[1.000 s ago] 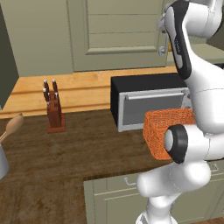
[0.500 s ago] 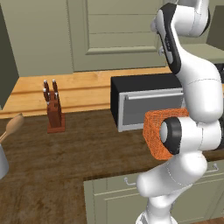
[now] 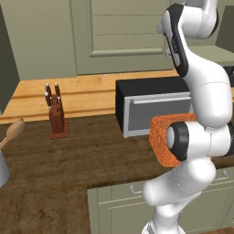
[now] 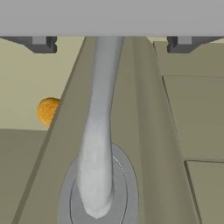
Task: Open the cabinet, pick up the bread from the cabinet and place it in the basket. Then move the basket to the dining counter.
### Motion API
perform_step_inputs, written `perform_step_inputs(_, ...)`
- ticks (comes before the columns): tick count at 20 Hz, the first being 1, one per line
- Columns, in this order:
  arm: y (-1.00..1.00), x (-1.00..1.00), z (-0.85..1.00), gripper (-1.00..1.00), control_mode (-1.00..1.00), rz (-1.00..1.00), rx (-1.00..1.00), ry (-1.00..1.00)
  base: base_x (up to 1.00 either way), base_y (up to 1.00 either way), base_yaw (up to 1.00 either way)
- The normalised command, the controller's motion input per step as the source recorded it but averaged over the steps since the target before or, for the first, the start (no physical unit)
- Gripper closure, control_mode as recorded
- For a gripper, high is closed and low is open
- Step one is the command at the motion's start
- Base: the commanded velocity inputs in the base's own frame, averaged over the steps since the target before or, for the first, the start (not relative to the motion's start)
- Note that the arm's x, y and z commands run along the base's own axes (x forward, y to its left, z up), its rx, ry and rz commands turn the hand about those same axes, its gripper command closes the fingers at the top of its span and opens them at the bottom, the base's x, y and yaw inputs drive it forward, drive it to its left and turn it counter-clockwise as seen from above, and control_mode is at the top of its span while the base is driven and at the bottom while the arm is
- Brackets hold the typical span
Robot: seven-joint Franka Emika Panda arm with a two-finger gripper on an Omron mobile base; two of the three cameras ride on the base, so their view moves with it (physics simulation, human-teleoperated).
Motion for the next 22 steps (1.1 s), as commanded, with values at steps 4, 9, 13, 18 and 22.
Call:
perform_step_inputs(4, 0.00, 0.02, -0.08, 1.00, -1.00, 0.00, 0.00, -0.06, 0.00, 0.00, 0.00)
perform_step_inputs(9, 0.00, -0.01, -0.01, 1.00, -1.00, -0.03, 0.00, -0.03, 0.00, 0.00, 0.00)
perform_step_inputs(13, 0.07, -0.46, -0.01, 1.00, -1.00, -0.19, 0.00, 0.00, 0.00, 0.00, 0.00)
perform_step_inputs(18, 0.31, -0.98, -0.01, 1.00, -1.00, -0.45, 0.00, 0.00, 0.00, 0.00, 0.00)
perform_step_inputs(22, 0.42, -1.00, -0.09, 1.00, -1.00, -0.51, 0.00, 0.01, 0.00, 0.00, 0.00)
